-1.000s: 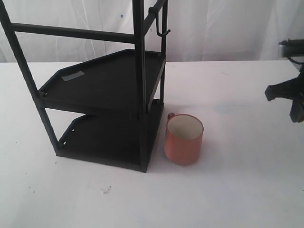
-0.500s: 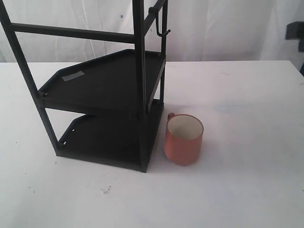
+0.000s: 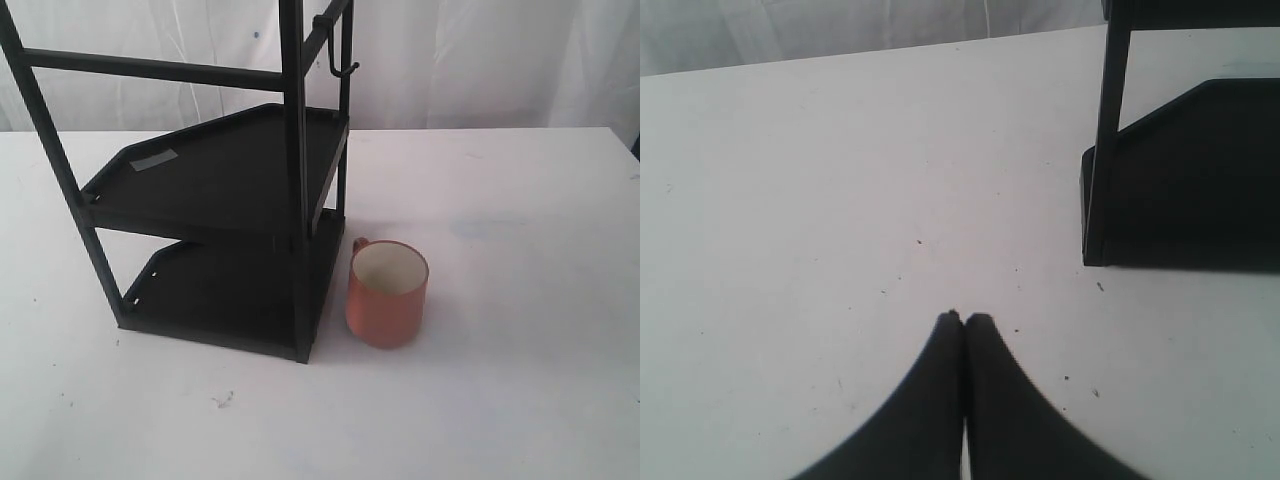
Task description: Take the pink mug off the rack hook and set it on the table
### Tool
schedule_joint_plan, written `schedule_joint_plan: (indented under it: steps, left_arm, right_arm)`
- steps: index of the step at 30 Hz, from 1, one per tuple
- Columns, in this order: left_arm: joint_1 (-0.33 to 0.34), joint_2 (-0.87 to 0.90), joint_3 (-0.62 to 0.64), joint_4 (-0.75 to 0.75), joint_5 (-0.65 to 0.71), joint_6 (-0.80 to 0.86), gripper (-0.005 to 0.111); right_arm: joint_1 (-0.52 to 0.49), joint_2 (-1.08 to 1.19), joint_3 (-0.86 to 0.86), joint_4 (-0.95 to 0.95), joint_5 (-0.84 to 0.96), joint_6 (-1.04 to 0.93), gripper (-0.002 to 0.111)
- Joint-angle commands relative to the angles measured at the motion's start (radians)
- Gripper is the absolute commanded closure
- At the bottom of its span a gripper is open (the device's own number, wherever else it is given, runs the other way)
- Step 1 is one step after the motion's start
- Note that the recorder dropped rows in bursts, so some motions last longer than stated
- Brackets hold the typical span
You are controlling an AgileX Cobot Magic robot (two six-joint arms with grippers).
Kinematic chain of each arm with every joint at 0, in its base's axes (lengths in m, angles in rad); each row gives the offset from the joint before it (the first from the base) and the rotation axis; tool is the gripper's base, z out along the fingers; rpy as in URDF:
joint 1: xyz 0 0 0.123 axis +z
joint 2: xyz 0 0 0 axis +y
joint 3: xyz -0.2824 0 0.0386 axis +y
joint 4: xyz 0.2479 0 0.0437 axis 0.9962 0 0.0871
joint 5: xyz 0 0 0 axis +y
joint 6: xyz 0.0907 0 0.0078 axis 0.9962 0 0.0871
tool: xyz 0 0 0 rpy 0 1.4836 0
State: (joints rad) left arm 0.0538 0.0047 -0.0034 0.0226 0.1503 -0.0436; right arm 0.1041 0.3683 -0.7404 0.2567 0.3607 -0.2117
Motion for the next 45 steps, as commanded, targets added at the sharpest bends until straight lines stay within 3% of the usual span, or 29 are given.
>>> schedule_joint_plan:
  steps: [1, 8, 16, 19, 25, 28, 36, 38, 40, 45]
  left_arm:
    - [-0.006, 0.002, 0.003, 0.002, -0.001, -0.005, 0.107]
    - [-0.006, 0.002, 0.003, 0.002, -0.001, -0.005, 0.107]
    - [-0.006, 0.002, 0.003, 0.002, -0.001, -0.005, 0.107]
    - [-0.006, 0.002, 0.003, 0.002, -0.001, -0.005, 0.107]
    - [-0.006, 0.002, 0.003, 0.002, -0.001, -0.005, 0.107]
    - [-0.006, 0.002, 0.003, 0.002, -0.001, -0.005, 0.107]
    - [-0.006, 0.002, 0.003, 0.002, -0.001, -0.005, 0.107]
    - [-0.006, 0.002, 0.003, 0.002, -0.001, -0.005, 0.107]
    - [-0.006, 0.004, 0.003, 0.002, -0.001, -0.005, 0.107]
    - [-0.006, 0.004, 0.003, 0.002, -0.001, -0.005, 0.107]
  right_arm:
    - [0.008, -0.130, 0.089, -0.005, -0.050, -0.019, 0.108]
    - [0.008, -0.227, 0.165, 0.063, 0.075, 0.120, 0.108]
    - [0.008, -0.254, 0.165, 0.061, 0.142, 0.127, 0.108]
    - [0.008, -0.254, 0.165, 0.061, -0.008, 0.127, 0.108]
    - [0.003, -0.252, 0.191, 0.061, -0.552, 0.127, 0.108]
    - [-0.056, -0.262, 0.225, 0.059, -0.712, 0.127, 0.108]
    - [-0.230, -0.368, 0.345, -0.062, -0.696, 0.183, 0.108]
    - [-0.256, -0.368, 0.428, -0.185, -0.699, 0.185, 0.108]
    - [-0.264, -0.368, 0.508, -0.329, -0.696, 0.194, 0.108]
    - [-0.264, -0.368, 0.740, -0.317, -0.635, 0.353, 0.108]
